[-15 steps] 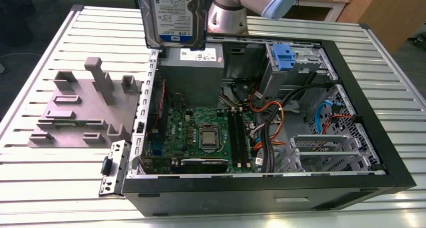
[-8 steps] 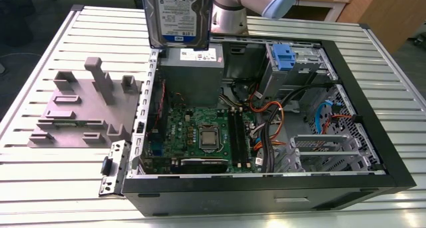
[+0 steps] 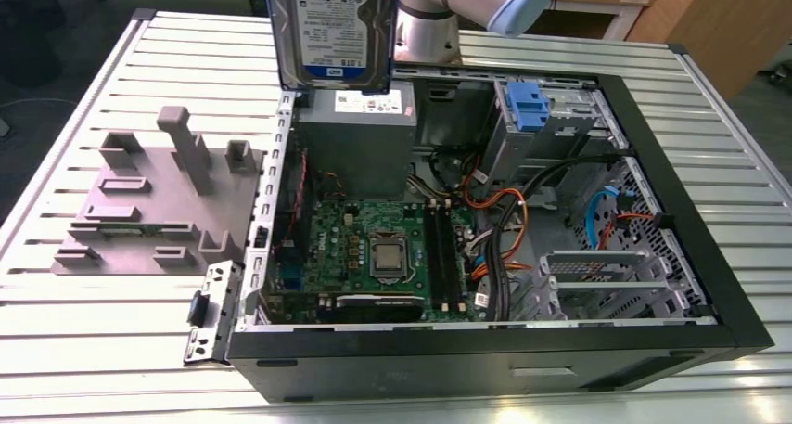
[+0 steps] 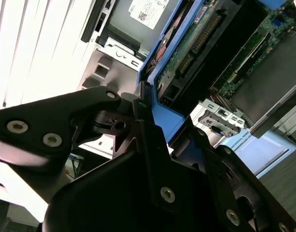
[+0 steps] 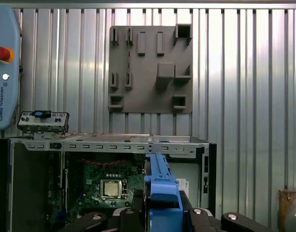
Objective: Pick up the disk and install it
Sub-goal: 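Pick up the disk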
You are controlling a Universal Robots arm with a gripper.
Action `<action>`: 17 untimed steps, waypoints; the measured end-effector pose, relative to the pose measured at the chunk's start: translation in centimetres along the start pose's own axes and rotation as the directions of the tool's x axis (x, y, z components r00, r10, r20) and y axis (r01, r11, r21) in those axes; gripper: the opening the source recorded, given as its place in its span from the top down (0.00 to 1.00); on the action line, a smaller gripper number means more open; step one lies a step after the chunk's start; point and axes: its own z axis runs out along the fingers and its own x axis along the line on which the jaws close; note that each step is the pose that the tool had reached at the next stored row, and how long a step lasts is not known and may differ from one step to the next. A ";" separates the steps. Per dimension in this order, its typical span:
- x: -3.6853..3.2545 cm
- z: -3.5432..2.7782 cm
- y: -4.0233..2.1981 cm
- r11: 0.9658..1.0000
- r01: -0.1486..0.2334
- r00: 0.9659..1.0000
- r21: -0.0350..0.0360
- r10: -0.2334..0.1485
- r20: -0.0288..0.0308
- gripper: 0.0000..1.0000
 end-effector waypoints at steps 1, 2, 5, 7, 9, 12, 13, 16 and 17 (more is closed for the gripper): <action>0.00 0.00 -0.06 1.000 0.000 1.000 0.000 0.000 0.000 0.64; -0.01 0.00 -0.13 1.000 0.000 1.000 0.000 0.000 0.000 0.64; -0.01 -0.01 -0.38 1.000 0.000 1.000 0.000 0.000 0.000 0.64; -0.01 0.00 -0.52 1.000 0.000 1.000 0.000 0.000 0.000 0.64; -0.01 -0.01 -0.64 1.000 0.000 1.000 0.000 0.000 0.000 0.64; -0.01 -0.01 -0.83 1.000 0.000 1.000 0.000 0.000 0.000 0.64; -0.01 -0.01 -0.90 1.000 0.000 1.000 0.000 0.000 0.000 0.64; -0.01 -0.01 -1.10 1.000 0.000 1.000 0.000 0.000 0.000 0.64; -0.01 -0.01 -1.17 1.000 0.000 1.000 0.000 0.000 0.000 0.64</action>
